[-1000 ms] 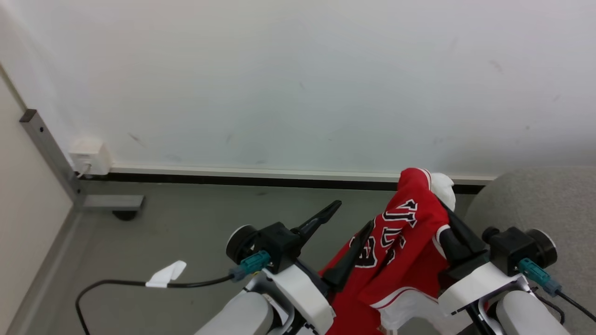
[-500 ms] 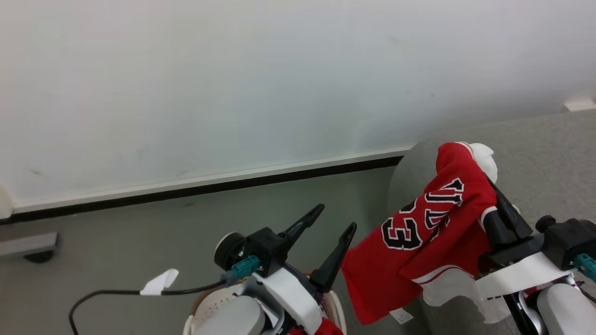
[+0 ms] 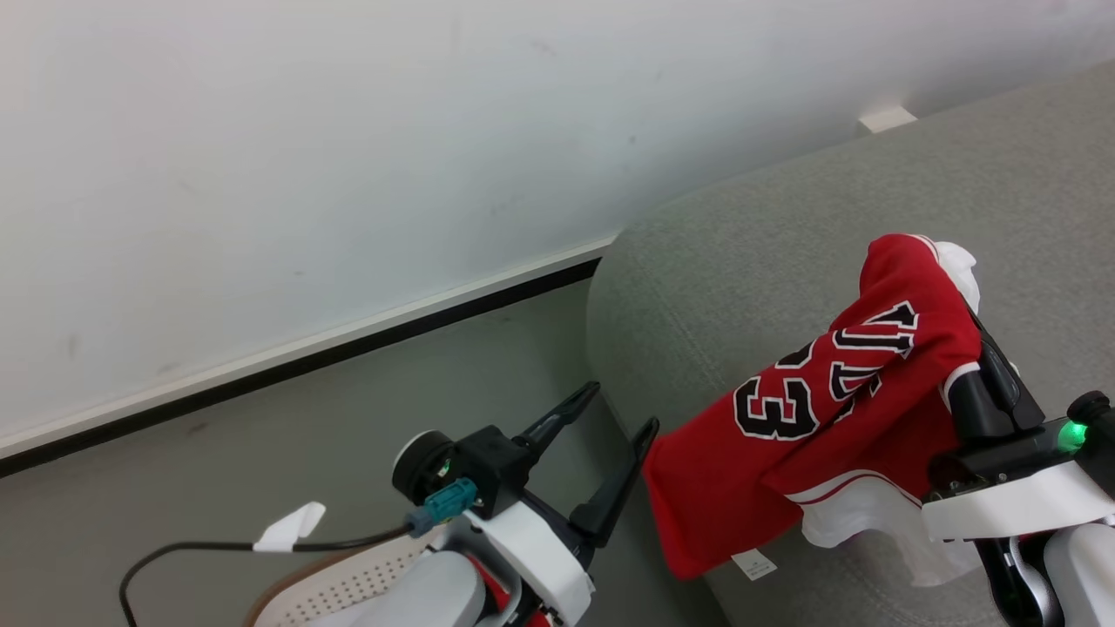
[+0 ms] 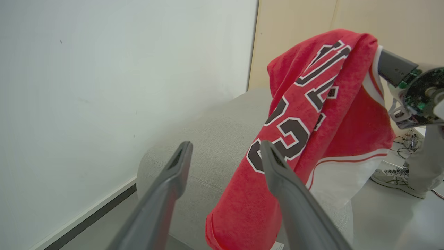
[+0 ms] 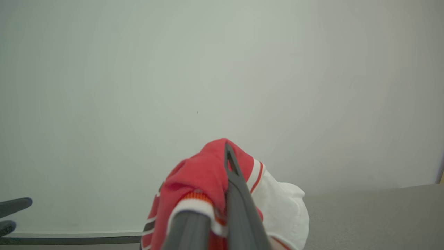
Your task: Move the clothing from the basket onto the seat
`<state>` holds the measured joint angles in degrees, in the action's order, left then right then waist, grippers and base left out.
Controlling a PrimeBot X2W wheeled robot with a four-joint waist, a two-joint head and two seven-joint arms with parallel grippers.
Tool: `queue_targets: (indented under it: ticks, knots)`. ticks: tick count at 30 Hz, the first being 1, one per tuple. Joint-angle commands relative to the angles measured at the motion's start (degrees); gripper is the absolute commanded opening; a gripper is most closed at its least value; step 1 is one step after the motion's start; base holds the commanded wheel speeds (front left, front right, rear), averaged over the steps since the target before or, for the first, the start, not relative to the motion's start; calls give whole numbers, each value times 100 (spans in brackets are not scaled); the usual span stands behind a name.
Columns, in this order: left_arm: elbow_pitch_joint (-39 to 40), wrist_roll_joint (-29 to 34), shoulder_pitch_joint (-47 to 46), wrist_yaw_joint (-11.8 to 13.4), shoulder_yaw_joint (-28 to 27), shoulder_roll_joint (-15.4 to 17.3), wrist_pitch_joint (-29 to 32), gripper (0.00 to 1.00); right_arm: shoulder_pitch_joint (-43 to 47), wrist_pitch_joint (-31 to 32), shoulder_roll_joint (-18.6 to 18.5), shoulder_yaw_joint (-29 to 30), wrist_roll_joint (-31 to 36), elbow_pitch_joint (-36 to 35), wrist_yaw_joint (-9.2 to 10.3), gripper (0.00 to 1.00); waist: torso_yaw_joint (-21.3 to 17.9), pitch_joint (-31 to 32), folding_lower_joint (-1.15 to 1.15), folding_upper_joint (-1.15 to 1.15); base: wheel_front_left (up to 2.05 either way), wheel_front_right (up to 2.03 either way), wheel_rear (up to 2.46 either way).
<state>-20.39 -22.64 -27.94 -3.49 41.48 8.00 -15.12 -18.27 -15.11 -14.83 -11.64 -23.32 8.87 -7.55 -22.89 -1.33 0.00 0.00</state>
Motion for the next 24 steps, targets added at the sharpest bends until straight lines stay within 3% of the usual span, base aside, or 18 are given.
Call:
queue_targets:
  ticks: [1, 8, 15, 24]
  knots:
    - [10, 62, 86, -13, -39, 17, -2, 100, 38, 21, -11, 22, -54, -95, 12, 0, -275, -95, 0, 0, 0, 0, 0]
    - [-12, 195, 57, -87, -121, -30, -3, 100, 43, 71, -34, 76, 15, -188, 12, 0, -435, -183, 0, 0, 0, 0, 0]
    - [-58, 312, -34, -175, -90, -75, -4, 100, -21, 67, -11, 205, 51, -120, 12, 0, -276, -297, 0, 0, 0, 0, 0]
    - [-93, 407, -157, -248, -93, -125, -3, 100, -1090, 289, -488, 147, -270, 544, 12, 0, 78, -570, 0, 0, 0, 0, 0]
